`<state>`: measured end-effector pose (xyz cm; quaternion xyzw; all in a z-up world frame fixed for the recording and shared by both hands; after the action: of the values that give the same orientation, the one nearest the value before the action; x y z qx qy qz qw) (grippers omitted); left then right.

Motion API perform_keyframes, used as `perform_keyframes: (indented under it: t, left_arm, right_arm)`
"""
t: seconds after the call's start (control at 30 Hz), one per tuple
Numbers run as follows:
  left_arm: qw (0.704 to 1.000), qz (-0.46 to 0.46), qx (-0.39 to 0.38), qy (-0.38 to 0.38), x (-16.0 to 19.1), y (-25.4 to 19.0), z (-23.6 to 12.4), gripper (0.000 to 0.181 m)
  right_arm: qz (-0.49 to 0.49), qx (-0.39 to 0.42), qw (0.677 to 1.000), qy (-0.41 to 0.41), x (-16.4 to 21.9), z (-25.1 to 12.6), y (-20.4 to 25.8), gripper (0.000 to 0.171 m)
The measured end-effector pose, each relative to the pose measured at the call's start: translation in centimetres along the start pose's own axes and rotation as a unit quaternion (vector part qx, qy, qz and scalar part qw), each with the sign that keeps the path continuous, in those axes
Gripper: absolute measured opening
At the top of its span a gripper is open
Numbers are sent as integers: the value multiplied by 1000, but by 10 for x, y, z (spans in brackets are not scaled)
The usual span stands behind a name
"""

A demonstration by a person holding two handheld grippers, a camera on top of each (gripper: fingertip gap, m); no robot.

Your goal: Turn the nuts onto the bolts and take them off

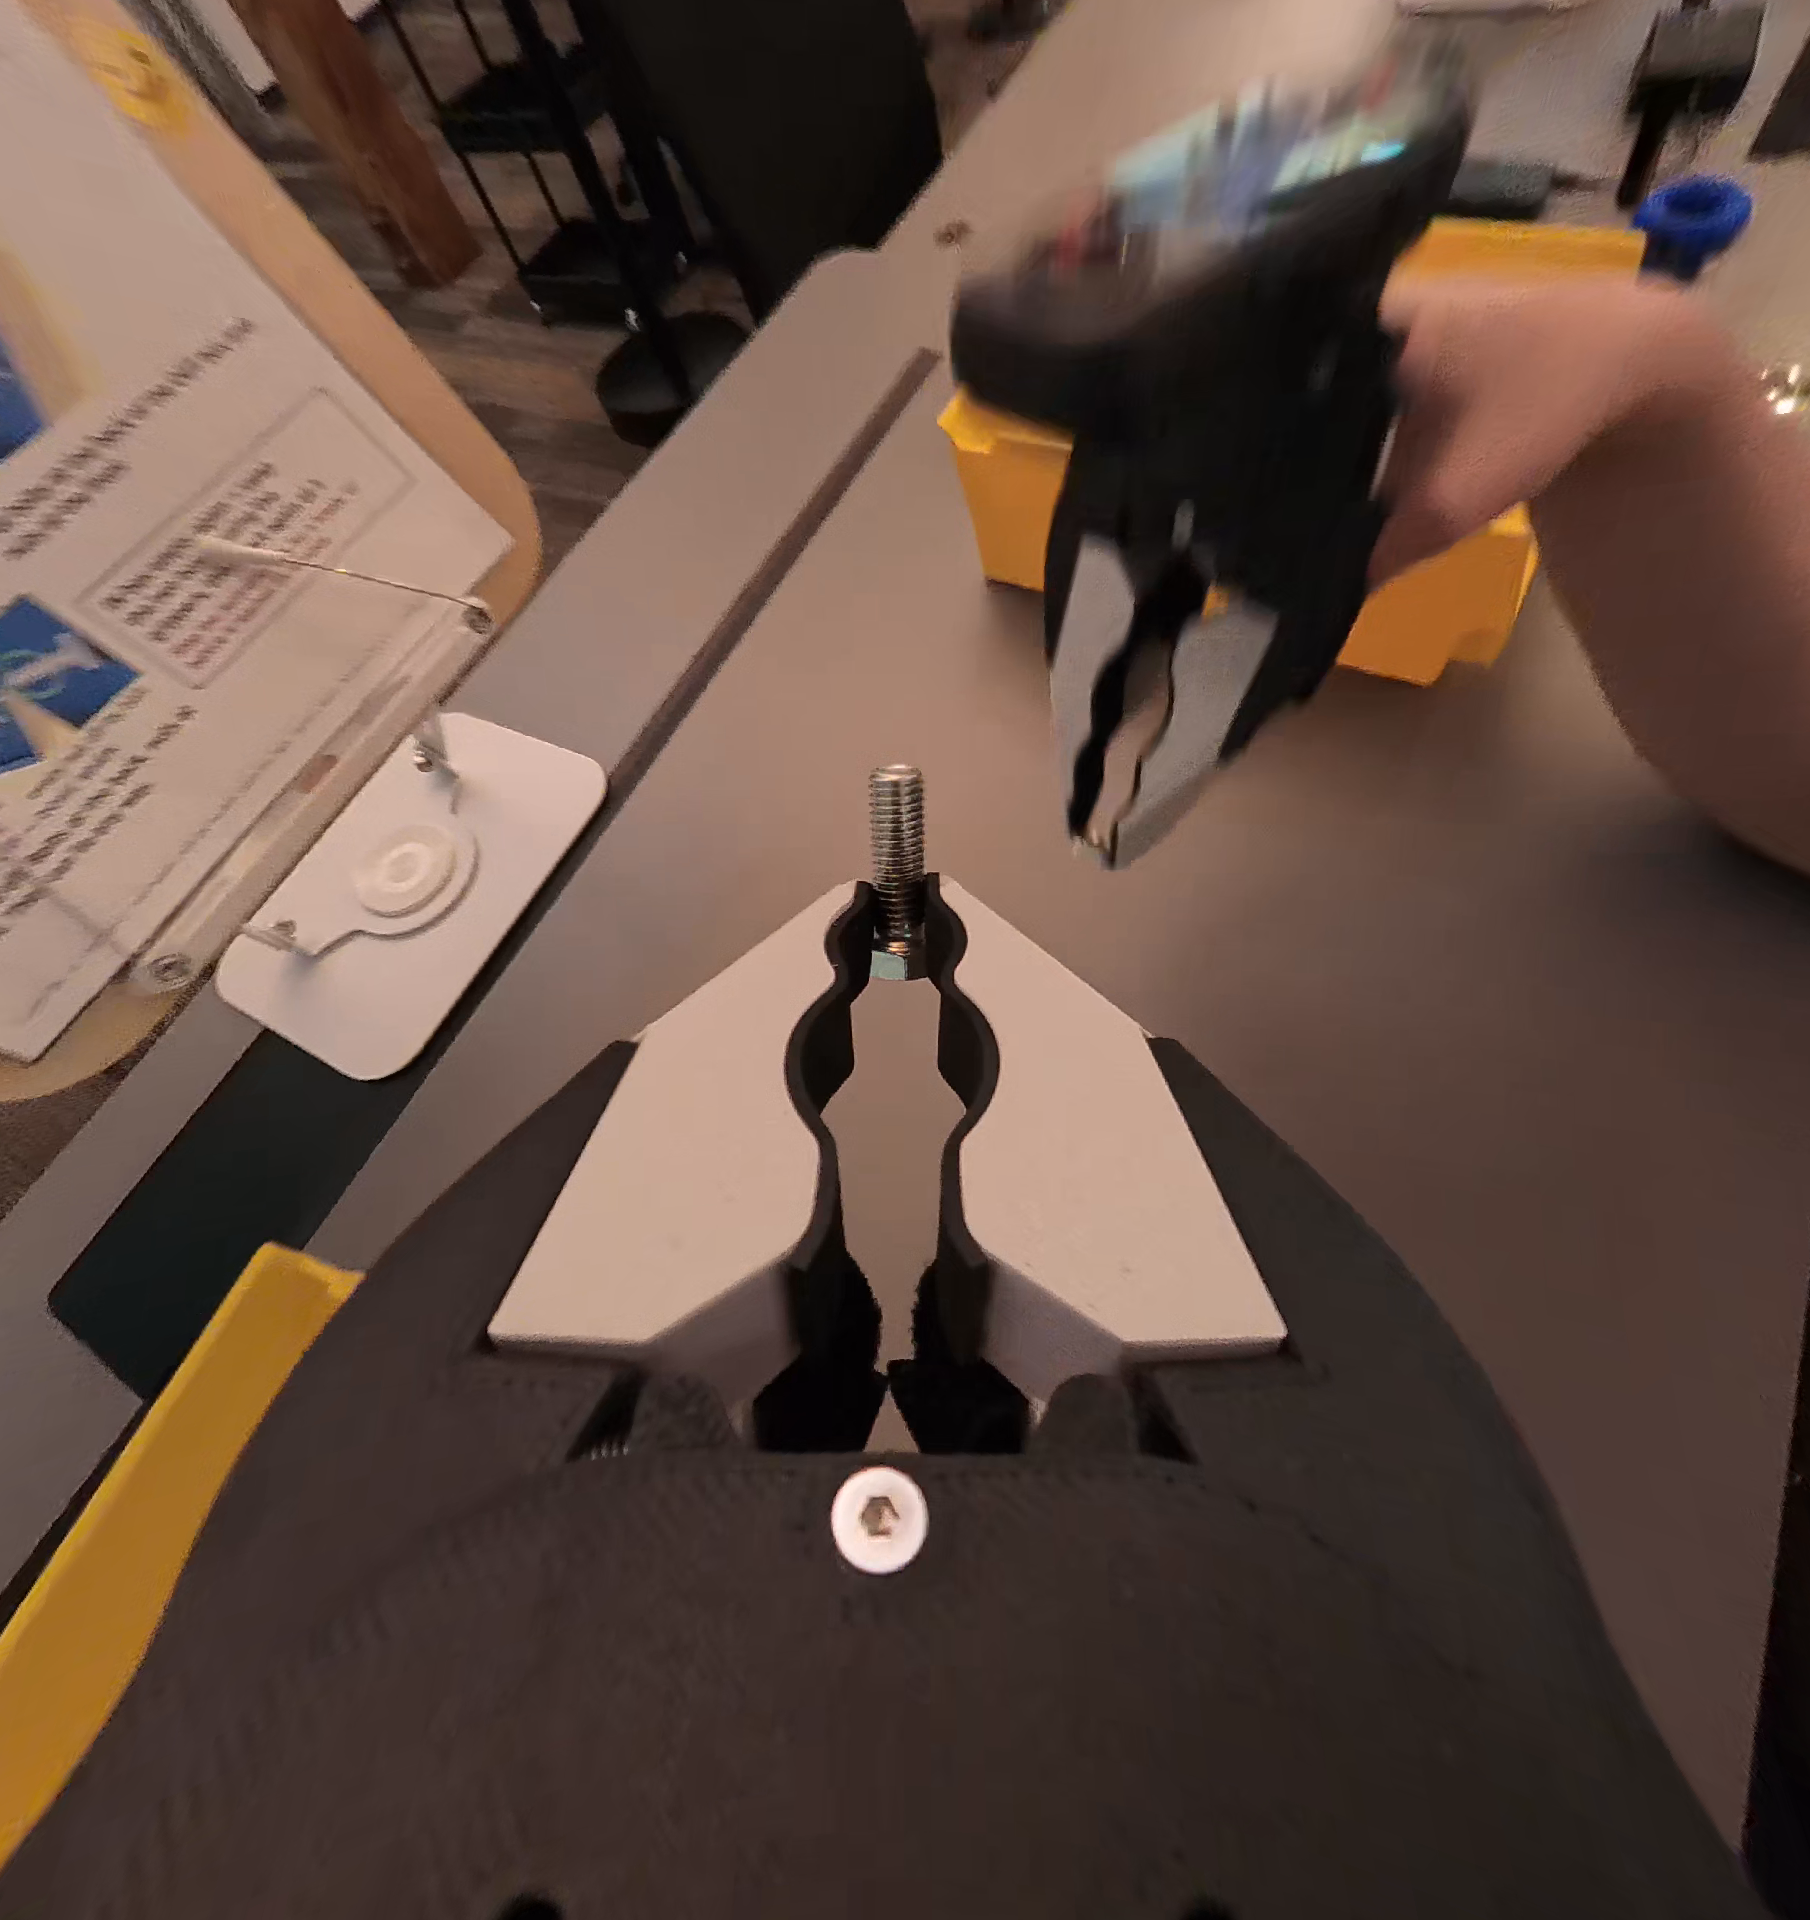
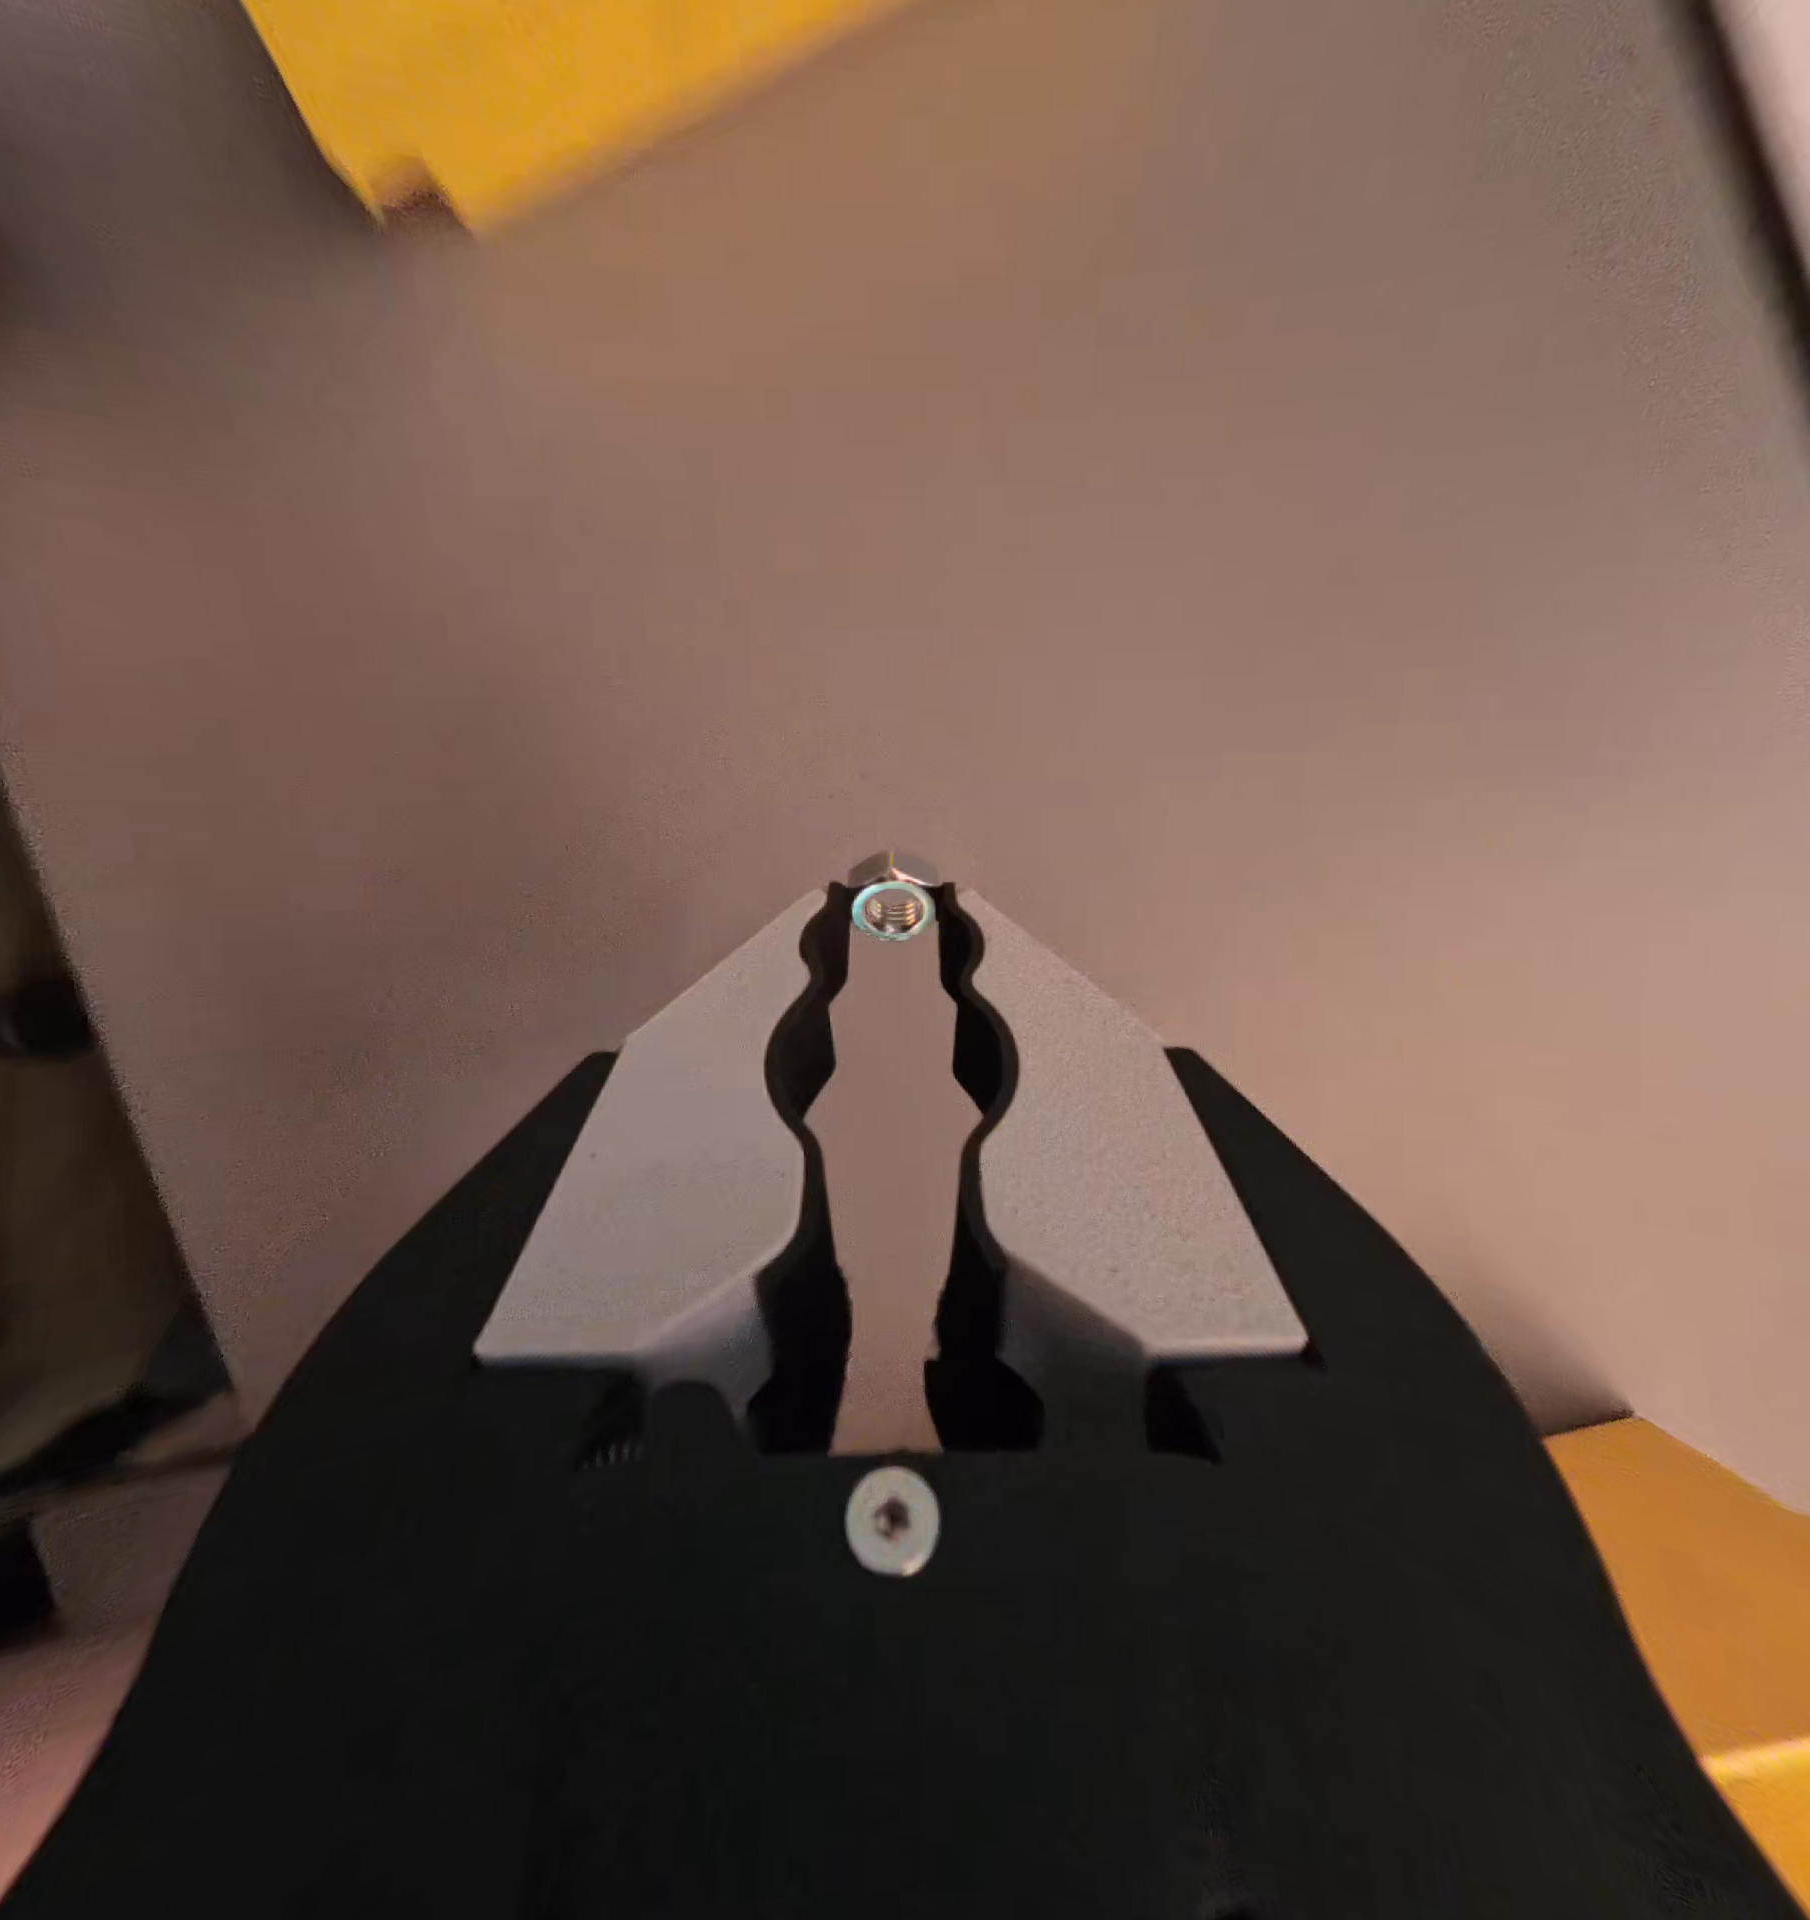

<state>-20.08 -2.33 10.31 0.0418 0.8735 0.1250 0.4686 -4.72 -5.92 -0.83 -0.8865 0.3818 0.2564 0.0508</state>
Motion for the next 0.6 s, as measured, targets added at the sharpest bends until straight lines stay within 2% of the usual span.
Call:
perform_keyframes:
  t: [0.1, 0.2, 0.37, 0.6]
  left_arm:
    - [999, -23, -25, -35, -2, 10, -33, 7]
    - [997, -33, -28, -68, -6, 10, -59, 7]
    - [995, -28, -21, -91, -10, 1, -80, 7]
    - [996, -22, -1, -91, -15, -7, -76, 7]
  right_arm:
    - [-35, -30, 994, 96, 7, 53, 7, 16]
    - [-49, -48, 988, 141, 8, 86, 13, 16]
    - [-31, -41, 986, 160, 5, 106, 17, 16]
    - [37, -4, 986, 162, 0, 111, 13, 16]
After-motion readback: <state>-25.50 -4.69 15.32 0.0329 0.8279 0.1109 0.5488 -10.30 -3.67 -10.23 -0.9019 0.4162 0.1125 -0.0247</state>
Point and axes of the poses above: each gripper's, where its closed fingertips meet, z out along the fingers, x out of its underside, y = z × x across the jaws, the point moved 6 cm from there along -z, back along the fingers, and after that the axes turned 5 degrees about z, right-handed, at the moved point
